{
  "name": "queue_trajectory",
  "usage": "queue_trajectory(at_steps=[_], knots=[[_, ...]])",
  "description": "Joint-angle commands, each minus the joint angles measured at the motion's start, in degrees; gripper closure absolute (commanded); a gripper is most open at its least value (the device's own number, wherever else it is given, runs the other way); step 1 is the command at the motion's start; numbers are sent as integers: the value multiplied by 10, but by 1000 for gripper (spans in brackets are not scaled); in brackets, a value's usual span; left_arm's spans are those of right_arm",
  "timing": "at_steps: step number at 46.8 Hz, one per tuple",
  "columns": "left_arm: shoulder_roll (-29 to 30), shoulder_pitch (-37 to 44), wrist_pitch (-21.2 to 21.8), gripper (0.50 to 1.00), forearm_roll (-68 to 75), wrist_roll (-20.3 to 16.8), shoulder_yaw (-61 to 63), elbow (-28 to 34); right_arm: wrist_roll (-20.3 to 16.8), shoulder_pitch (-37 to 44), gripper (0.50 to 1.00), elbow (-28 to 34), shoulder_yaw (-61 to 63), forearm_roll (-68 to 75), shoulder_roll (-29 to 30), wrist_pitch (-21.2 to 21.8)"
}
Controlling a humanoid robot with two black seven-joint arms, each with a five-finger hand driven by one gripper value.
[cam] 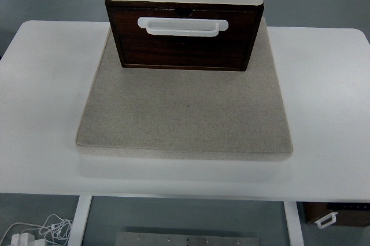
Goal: Close drawer under combined cabinet
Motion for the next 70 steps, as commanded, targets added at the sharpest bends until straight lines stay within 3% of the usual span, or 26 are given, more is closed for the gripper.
queue_trajectory(at_steps=[1,16,34,70], knots=[[-10,19,-2,501,-1,1,0,0,0,1,548,0,0,0,0,1],[-40,63,-13,501,-59,23,-1,-1,0,-2,548,1,-1,0,0,1],[-69,126,-117,501,-112,-19,-2,0,0,-4,548,1,0,0,0,1],[-117,134,-122,501,-144,-56,-5,0,0,-4,548,1,0,0,0,5]])
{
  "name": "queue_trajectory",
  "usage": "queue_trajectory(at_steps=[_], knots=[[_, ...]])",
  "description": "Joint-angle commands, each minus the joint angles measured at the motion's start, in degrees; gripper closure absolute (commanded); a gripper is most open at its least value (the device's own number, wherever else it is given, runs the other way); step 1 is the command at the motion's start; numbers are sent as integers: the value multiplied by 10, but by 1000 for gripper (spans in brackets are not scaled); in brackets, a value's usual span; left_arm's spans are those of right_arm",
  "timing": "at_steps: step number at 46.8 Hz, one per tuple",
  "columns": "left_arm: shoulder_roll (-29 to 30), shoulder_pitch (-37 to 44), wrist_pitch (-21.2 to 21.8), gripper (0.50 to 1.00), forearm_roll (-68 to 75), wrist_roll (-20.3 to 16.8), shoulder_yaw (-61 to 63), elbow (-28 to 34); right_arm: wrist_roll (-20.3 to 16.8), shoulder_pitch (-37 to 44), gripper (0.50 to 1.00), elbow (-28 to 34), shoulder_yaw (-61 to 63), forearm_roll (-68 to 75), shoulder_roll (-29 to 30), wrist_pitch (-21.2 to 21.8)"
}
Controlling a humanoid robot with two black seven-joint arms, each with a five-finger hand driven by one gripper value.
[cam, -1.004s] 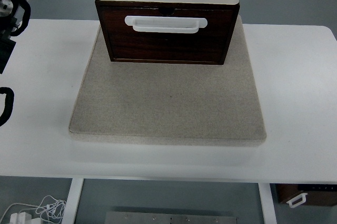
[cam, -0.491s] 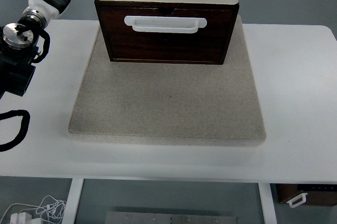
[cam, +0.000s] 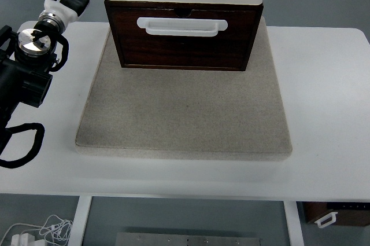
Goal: Close drawer under combined cabinet
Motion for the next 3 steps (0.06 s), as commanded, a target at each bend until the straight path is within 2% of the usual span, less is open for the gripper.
queue_trajectory(at_steps=[1,3], knots=[[-3,0,0,501,0,-4,0,0,0,0,548,0,0,0,0,1],[-8,0,0,501,0,-4,0,0,0,0,548,0,0,0,0,1]])
